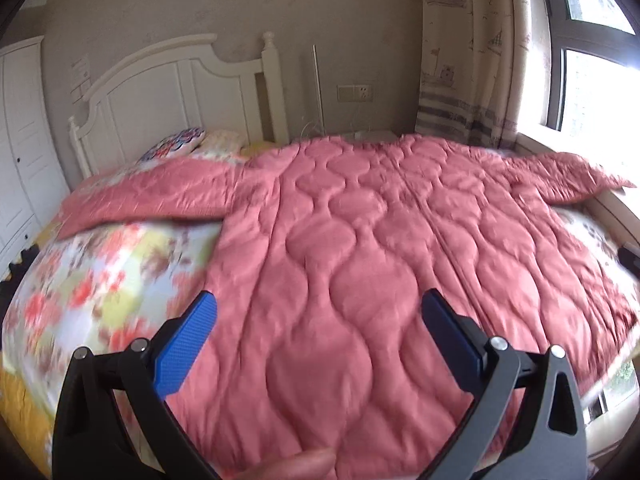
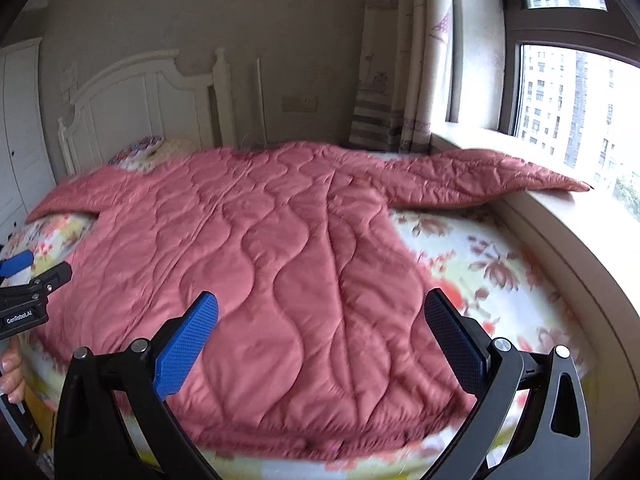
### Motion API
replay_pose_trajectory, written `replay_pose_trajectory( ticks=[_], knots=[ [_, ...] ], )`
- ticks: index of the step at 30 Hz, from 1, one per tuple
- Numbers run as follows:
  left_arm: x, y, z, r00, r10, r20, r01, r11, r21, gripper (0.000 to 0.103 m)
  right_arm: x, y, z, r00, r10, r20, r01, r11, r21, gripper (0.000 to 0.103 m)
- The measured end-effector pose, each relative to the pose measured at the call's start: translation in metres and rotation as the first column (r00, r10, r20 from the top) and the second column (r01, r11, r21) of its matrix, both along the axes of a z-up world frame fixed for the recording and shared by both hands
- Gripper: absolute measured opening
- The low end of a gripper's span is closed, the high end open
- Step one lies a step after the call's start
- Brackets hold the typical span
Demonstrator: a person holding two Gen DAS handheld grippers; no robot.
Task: Fold large clothes
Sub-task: 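Grasp the jacket sleeve cuff with the right gripper and lift it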
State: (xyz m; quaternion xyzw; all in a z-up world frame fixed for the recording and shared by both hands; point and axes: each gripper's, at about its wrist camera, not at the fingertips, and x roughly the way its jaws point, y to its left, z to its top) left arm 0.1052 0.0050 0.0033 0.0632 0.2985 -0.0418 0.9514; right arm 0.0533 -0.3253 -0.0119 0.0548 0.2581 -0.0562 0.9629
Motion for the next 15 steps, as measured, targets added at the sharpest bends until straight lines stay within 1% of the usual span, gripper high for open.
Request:
replay_pose_trajectory(
  ticks=[1, 2, 3, 4, 6, 8, 10, 11, 12, 13, 14, 15],
  knots=[
    [0.026, 0.001, 0.002, 1.000, 0.010, 0.012, -0.010, 1.000, 0.015, 0.101, 0.019, -0.017, 0.003, 1.000, -0.013, -0.006, 0.013, 1.000, 0.020, 0.099],
    [0.048, 0.000, 0.002, 1.000, 0.019, 0.013, -0.020, 0.999, 0.031, 0.101, 0.041, -0.036, 0.004, 0.999, -0.034, -0.035, 0.036, 0.999, 0.041, 0.099],
    [0.082, 0.000, -0.004, 1.000, 0.017, -0.021, -0.015, 0.998, 0.054, 0.101, 0.064, -0.056, 0.002, 0.995, -0.073, -0.073, 0.078, 0.995, 0.061, 0.099],
    [0.105, 0.001, -0.009, 0.998, 0.008, -0.065, -0.003, 0.998, 0.067, 0.101, 0.090, -0.080, -0.002, 0.985, -0.128, -0.117, 0.138, 0.987, 0.083, 0.099],
    [0.148, 0.005, -0.023, 0.991, 0.007, -0.137, 0.004, 0.997, 0.078, 0.101, 0.135, -0.128, -0.013, 0.955, -0.230, -0.185, 0.258, 0.956, 0.141, 0.099],
    [0.184, 0.013, -0.040, 0.983, 0.053, -0.177, -0.036, 0.995, 0.098, 0.101, 0.171, -0.162, -0.025, 0.929, -0.273, -0.251, 0.324, 0.926, 0.194, 0.099],
    [0.203, 0.018, -0.057, 0.970, 0.074, -0.233, -0.053, 0.994, 0.092, 0.101, 0.198, -0.186, -0.036, 0.904, -0.310, -0.293, 0.380, 0.897, 0.224, 0.099],
    [0.209, 0.021, -0.066, 0.959, 0.068, -0.275, -0.049, 0.996, 0.074, 0.101, 0.209, -0.195, -0.040, 0.898, -0.320, -0.302, 0.396, 0.887, 0.237, 0.099],
    [0.212, 0.024, -0.069, 0.953, 0.055, -0.299, -0.046, 0.998, 0.038, 0.101, 0.218, -0.203, -0.043, 0.891, -0.330, -0.312, 0.413, 0.874, 0.257, 0.099],
    [0.213, 0.029, -0.068, 0.951, 0.054, -0.303, -0.054, 0.999, 0.008, 0.101, 0.226, -0.210, -0.046, 0.884, -0.342, -0.318, 0.432, 0.857, 0.281, 0.097],
    [0.215, 0.031, -0.070, 0.949, 0.048, -0.312, -0.053, 0.999, -0.008, 0.101, 0.231, -0.217, -0.048, 0.878, -0.361, -0.315, 0.453, 0.839, 0.300, 0.094],
    [0.217, 0.034, -0.071, 0.947, 0.043, -0.319, -0.053, 0.998, -0.022, 0.101, 0.232, -0.221, -0.048, 0.870, -0.387, -0.304, 0.473, 0.830, 0.295, 0.081]
  ],
)
